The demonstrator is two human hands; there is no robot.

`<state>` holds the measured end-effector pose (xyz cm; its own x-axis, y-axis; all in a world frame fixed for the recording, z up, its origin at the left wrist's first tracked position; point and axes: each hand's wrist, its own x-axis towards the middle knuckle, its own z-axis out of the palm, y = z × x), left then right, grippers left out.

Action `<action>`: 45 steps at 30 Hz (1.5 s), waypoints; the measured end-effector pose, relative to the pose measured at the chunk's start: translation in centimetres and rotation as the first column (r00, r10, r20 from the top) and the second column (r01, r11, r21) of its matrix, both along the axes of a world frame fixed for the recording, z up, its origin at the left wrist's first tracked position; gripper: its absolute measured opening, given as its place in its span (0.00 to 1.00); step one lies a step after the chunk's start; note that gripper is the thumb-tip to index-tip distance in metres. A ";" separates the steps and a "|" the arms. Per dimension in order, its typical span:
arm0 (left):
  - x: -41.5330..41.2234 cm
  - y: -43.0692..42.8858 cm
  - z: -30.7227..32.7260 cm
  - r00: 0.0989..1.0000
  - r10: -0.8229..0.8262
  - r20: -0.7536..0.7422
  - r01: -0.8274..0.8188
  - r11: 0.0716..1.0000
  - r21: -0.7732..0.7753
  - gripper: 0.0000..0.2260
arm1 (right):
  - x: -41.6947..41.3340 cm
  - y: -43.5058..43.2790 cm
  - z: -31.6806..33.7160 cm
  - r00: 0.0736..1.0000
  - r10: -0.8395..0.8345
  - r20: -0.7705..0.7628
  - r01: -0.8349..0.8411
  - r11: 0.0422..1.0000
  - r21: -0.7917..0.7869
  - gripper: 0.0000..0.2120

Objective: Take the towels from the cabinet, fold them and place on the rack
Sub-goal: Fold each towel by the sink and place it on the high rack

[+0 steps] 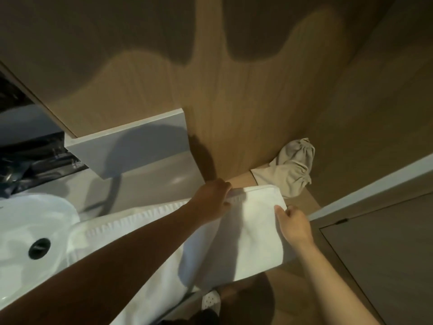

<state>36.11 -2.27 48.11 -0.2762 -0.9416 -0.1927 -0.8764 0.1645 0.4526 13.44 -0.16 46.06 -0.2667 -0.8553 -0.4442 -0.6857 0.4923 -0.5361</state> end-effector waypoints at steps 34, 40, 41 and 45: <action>24.2 26.1 1.4 0.611 0.661 -0.436 -0.619 0.742 0.257 0.11 | 25.6 13.6 5.6 0.522 0.853 -0.001 -0.835 0.511 -0.203 0.10; 23.8 27.4 1.3 0.476 0.698 -0.535 -0.516 0.714 0.473 0.23 | 27.0 10.5 7.7 0.673 0.702 0.232 -0.589 0.699 -0.406 0.09; 23.8 27.5 1.4 0.501 0.696 -0.514 -0.512 0.718 0.472 0.26 | 27.6 9.8 7.9 0.694 0.675 0.250 -0.554 0.722 -0.414 0.10; 23.5 27.5 1.9 0.571 0.611 -0.547 -0.464 0.791 0.399 0.23 | 30.0 7.9 7.8 0.696 0.637 0.332 -0.498 0.761 -0.415 0.12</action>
